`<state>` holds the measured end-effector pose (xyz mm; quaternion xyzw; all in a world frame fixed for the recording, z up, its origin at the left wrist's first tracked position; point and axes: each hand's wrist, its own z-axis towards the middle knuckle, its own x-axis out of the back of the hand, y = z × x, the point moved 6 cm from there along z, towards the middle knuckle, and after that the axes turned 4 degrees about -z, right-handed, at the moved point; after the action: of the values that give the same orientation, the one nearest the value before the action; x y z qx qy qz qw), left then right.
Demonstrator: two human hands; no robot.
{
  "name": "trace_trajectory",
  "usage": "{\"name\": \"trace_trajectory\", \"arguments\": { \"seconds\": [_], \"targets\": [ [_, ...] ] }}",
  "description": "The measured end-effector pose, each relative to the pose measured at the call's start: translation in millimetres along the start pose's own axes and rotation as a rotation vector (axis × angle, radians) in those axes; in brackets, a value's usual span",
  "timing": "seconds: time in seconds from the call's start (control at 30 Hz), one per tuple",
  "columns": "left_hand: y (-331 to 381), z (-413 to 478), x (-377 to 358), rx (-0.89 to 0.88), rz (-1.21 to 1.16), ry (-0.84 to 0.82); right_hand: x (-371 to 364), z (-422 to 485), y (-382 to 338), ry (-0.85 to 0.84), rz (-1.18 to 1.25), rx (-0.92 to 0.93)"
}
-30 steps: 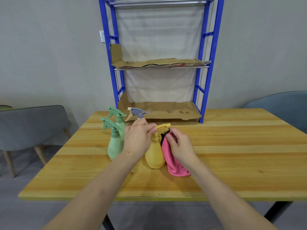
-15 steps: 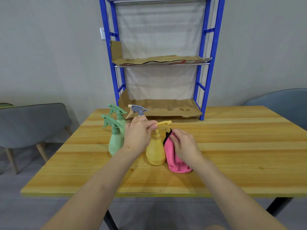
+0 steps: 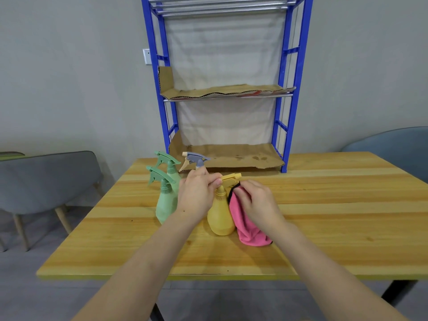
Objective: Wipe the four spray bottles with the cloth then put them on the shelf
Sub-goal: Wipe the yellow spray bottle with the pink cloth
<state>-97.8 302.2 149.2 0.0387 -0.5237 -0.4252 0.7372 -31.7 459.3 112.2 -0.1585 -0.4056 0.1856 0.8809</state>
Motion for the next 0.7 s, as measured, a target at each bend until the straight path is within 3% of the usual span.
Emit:
{"name": "trace_trajectory", "arguments": {
  "seconds": [0.23,0.47,0.57,0.7],
  "targets": [
    [1.0,4.7,-0.4,-0.010,0.033,-0.012,5.9,1.7,9.8,-0.034,-0.048,-0.004],
    [1.9,2.0,-1.5,0.008,0.012,-0.018,1.1,9.0,5.7,-0.080,0.081,-0.120],
    [2.4,2.1,0.6,-0.005,0.037,-0.015,4.0,6.7,5.7,-0.033,0.054,-0.076],
    [-0.6,0.9,1.0,0.004,0.045,-0.003,-1.2,6.5,14.4,-0.104,0.006,-0.101]
  ]
}}
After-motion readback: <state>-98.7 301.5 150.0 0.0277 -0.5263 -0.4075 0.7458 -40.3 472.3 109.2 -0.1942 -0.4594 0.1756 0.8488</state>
